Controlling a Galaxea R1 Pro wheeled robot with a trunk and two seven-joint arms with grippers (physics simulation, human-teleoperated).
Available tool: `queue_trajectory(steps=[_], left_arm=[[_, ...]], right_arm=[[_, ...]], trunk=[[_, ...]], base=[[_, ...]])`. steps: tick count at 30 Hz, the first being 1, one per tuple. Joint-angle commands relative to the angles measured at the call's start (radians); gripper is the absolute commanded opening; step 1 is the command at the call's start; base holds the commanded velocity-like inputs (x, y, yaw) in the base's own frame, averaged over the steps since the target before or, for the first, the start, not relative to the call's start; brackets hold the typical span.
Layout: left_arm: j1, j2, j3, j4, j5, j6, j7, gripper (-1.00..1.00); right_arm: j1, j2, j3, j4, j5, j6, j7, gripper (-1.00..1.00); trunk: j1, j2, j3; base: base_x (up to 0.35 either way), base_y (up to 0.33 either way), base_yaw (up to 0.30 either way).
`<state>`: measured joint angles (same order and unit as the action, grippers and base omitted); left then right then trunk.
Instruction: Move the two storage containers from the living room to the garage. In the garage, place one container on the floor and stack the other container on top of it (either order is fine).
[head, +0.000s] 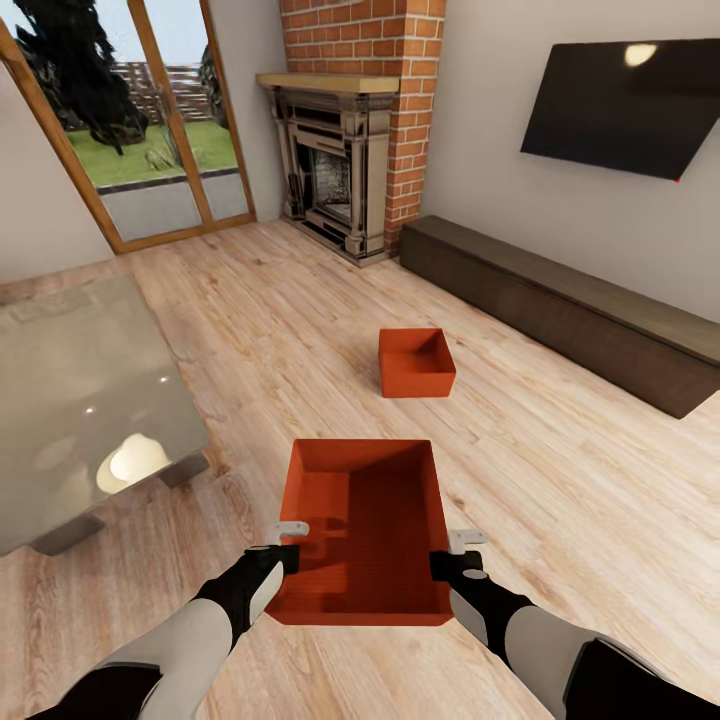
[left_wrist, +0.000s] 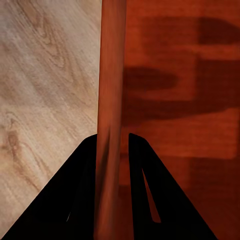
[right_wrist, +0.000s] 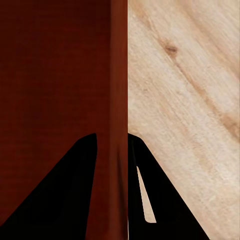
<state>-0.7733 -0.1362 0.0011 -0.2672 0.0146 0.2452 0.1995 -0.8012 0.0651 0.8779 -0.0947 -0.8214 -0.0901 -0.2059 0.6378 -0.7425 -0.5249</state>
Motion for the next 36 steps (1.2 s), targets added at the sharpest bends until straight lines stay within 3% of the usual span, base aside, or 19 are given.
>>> queue_trajectory(steps=[1, 16, 26, 36], left_arm=[[0.0, 0.004, 0.004, 0.002, -0.009, 0.009, 0.018, -1.0], [0.0, 0.004, 0.004, 0.002, -0.01, 0.009, 0.018, -1.0], [0.0, 0.004, 0.004, 0.002, -0.011, 0.009, 0.025, -1.0], [0.0, 0.004, 0.004, 0.002, -0.012, 0.003, 0.032, -1.0]], right_arm=[[-0.001, -0.026, -0.003, 0.0, 0.007, -0.013, -0.009, -1.0], [-0.001, -0.026, -0.006, 0.0, 0.007, -0.013, -0.01, -1.0], [-0.001, -0.024, -0.012, 0.0, 0.005, -0.013, -0.01, -1.0], [-0.001, -0.024, -0.013, 0.0, 0.005, -0.013, -0.01, -1.0]], trunk=[[-0.004, 0.006, 0.002], [-0.061, 0.111, 0.05], [-0.1, 0.181, 0.094], [-0.1, 0.181, 0.109]], base=[[0.0, 0.0, 0.0], [0.0, 0.0, 0.0], [0.0, 0.0, 0.0], [0.0, 0.0, -0.066]])
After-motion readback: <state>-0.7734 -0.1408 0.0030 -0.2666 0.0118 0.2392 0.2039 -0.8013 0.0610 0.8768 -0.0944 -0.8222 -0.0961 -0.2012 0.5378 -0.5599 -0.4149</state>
